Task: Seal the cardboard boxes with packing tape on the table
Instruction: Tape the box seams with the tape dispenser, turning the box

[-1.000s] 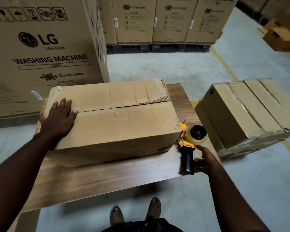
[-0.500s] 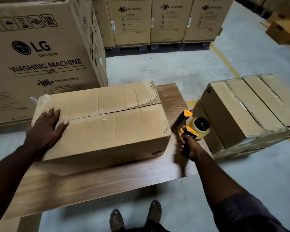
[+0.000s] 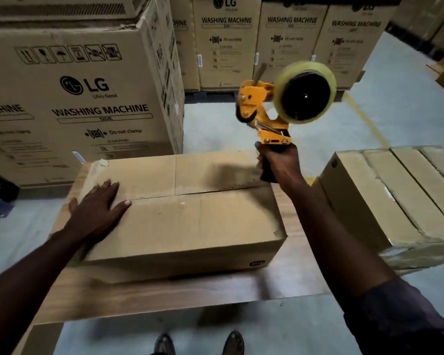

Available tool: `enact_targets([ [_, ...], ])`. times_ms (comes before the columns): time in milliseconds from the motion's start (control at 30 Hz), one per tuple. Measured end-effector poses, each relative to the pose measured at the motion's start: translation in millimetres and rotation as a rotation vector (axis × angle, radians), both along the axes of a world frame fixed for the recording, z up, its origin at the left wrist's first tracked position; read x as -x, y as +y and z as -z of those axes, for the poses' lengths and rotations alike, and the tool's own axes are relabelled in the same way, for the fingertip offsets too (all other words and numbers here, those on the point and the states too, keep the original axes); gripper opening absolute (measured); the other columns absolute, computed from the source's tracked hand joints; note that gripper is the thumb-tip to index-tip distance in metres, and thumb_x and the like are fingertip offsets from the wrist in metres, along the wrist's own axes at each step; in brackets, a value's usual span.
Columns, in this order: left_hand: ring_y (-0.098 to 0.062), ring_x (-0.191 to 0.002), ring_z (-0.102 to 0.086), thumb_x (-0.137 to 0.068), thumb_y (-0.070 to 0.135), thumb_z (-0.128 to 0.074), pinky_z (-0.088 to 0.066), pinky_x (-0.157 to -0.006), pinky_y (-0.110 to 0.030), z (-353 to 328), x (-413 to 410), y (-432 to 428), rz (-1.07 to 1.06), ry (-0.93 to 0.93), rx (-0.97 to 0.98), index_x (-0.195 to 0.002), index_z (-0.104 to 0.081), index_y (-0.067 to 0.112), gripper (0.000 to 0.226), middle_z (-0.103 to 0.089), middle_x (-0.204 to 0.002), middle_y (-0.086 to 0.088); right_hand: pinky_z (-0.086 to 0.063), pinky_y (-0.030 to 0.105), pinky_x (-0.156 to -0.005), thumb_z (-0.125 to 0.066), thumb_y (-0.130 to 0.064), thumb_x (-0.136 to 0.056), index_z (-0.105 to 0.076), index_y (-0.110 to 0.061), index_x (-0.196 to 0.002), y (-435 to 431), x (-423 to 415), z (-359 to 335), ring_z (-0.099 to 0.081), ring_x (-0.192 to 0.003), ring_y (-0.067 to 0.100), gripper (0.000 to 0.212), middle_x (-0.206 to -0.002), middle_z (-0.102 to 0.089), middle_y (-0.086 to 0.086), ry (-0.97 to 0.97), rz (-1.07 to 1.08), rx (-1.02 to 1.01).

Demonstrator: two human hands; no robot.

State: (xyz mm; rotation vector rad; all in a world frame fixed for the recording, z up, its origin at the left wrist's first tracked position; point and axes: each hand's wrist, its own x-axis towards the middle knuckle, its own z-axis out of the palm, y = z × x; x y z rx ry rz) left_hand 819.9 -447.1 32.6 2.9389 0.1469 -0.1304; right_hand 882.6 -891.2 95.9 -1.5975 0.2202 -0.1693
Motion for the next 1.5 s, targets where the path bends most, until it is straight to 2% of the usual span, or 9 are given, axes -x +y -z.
enact_targets([
  [100, -0.025, -0.126, -0.057, -0.092, 0.066, -0.047, -0.043, -0.102, -0.043, -25.6, -10.1, -29.5, -0.057, -0.012, 0.349, -0.135, -0.058, 0.027, 0.059, -0.059, -0.142, -0.004, -0.05, 0.032, -0.052, -0.076, -0.005, -0.078, -0.072, -0.011, -0.082, 26.3, -0.1, -21.1, -0.06, -0.048, 0.021, 0.008, -0.063, -0.067, 0.005, -0.085, -0.229, 0.193],
  [267, -0.015, -0.095, -0.067, -0.104, 0.039, -0.044, -0.054, -0.079, -0.03, -78.7, -8.4, -96.0, -0.303, 0.205, 1.688, -0.112, -0.064, 0.018, 0.031, -0.072, -0.106, -0.001, -0.038, 0.021, -0.049, -0.086, -0.018, -0.072, -0.062, -0.027, -0.058, 91.9, 11.0, -25.2, -0.047, -0.045, -0.005, 0.029, -0.046, -0.056, -0.016, -0.177, -0.407, 0.474],
  [433, -0.017, -0.076, -0.074, -0.044, 0.024, -0.098, -0.061, -0.064, -0.029, -80.1, 5.9, -78.1, -0.399, 0.252, 2.156, -0.089, -0.079, 0.01, 0.051, -0.075, -0.092, -0.006, -0.04, 0.029, -0.049, -0.086, -0.021, -0.071, -0.064, -0.022, -0.061, 146.2, 11.7, -19.5, -0.051, -0.049, 0.008, 0.024, -0.051, -0.058, -0.013, -0.279, -0.5, 0.531],
  [533, -0.017, -0.076, -0.075, -0.017, 0.006, -0.101, -0.062, -0.064, -0.027, -61.8, 10.3, -47.3, -0.37, 0.225, 2.222, -0.08, -0.081, 0.008, 0.066, -0.076, -0.09, -0.007, -0.049, 0.03, -0.054, -0.086, -0.019, -0.071, -0.071, -0.019, -0.067, 166.5, 10.1, -21.5, -0.061, -0.056, 0.009, 0.016, -0.059, -0.066, -0.011, -0.282, -0.537, 0.492],
  [633, -0.016, -0.071, -0.074, -0.07, 0.007, -0.089, -0.061, -0.059, -0.028, -59.8, 16.6, -27.2, -0.449, 0.263, 2.285, -0.079, -0.08, 0.006, 0.014, -0.076, -0.086, -0.007, -0.057, 0.037, -0.063, -0.086, -0.022, -0.068, -0.076, -0.014, -0.078, 183.2, 6.3, -21.5, -0.071, -0.07, 0.018, 0.016, -0.07, -0.073, -0.002, -0.254, -0.567, 0.477],
  [700, -0.015, -0.067, -0.074, -0.104, 0.03, -0.052, -0.06, -0.056, -0.028, -58.7, 21.3, -16.5, -0.547, 0.19, 2.239, -0.071, -0.08, 0.008, 0.048, -0.076, -0.08, -0.005, -0.058, 0.039, -0.063, -0.087, -0.021, -0.069, -0.076, -0.013, -0.079, 194.6, 4.1, -24.1, -0.072, -0.071, 0.018, 0.016, -0.071, -0.073, -0.001, -0.236, -0.588, 0.5],
  [933, -0.019, -0.071, -0.075, -0.028, 0.006, -0.1, -0.06, -0.057, -0.026, -42.2, 28.6, 14.1, -0.517, 0.241, 2.192, -0.075, -0.08, 0.003, 0.05, -0.075, -0.085, -0.014, -0.036, 0.017, -0.052, -0.084, -0.007, -0.074, -0.057, -0.024, -0.056, 224.6, 2.6, -21.6, -0.043, -0.05, -0.001, 0.037, -0.05, -0.052, -0.015, -0.182, -0.671, 0.484],
  [1000, -0.017, -0.066, -0.074, -0.064, 0.005, -0.083, -0.059, -0.056, -0.024, -41.2, 27.8, 16.2, -0.589, 0.219, 2.118, -0.068, -0.08, 0.005, 0.005, -0.075, -0.08, -0.013, -0.032, 0.018, -0.051, -0.083, -0.004, -0.074, -0.053, -0.023, -0.052, 230.3, 3.2, -20.1, -0.037, -0.05, 0.0, 0.042, -0.049, -0.046, -0.014, -0.172, -0.695, 0.478],
  [1500, -0.017, -0.072, -0.074, -0.091, 0.005, -0.07, -0.059, -0.063, -0.021, -49.0, 12.6, 113.3, -0.476, -0.027, 1.33, -0.121, -0.063, 0.011, 0.032, -0.077, -0.09, -0.014, -0.042, 0.02, -0.054, -0.084, -0.038, -0.069, -0.064, -0.037, -0.059, 238.8, -6.0, 0.7, -0.046, -0.053, -0.015, 0.022, -0.051, -0.057, -0.024, -0.098, -0.666, 0.798],
])
